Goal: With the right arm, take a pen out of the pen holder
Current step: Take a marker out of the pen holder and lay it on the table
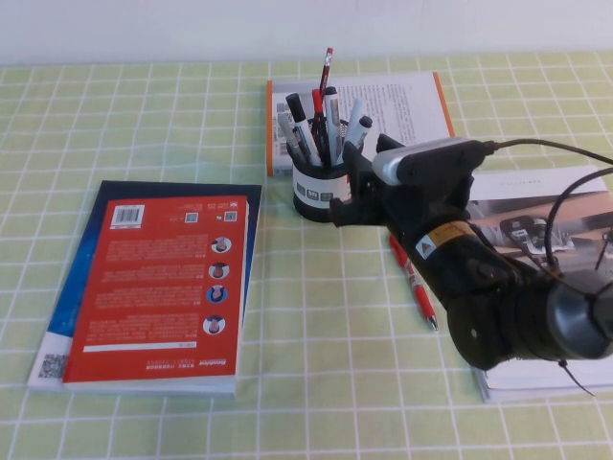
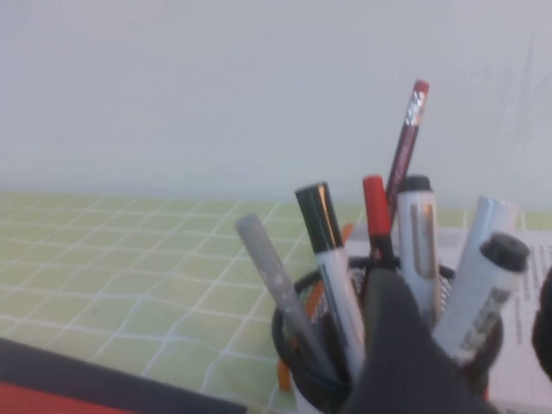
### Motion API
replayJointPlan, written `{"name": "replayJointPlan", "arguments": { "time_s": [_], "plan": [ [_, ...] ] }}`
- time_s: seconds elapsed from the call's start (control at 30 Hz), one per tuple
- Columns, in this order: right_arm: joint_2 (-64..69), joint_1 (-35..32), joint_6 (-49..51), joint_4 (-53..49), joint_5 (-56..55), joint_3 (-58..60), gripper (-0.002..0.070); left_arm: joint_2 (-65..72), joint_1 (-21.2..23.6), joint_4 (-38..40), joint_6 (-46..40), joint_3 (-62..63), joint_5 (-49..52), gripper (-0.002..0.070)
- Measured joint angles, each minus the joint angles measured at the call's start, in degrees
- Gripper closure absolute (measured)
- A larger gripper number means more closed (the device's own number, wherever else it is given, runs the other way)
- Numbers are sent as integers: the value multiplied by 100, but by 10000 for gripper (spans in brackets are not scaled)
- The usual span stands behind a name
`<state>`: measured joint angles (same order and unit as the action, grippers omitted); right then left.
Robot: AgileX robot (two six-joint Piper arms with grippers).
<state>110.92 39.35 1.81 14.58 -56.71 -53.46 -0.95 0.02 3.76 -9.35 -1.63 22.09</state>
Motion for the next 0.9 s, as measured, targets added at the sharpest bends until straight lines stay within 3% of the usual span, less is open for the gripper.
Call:
{"name": "replayJointPlan", "arguments": {
  "time_s": [0.9],
  "plan": [
    [869, -268, 309, -2, 502, -1232, 384, 0, 0, 0, 0, 0, 0, 680]
  ]
}}
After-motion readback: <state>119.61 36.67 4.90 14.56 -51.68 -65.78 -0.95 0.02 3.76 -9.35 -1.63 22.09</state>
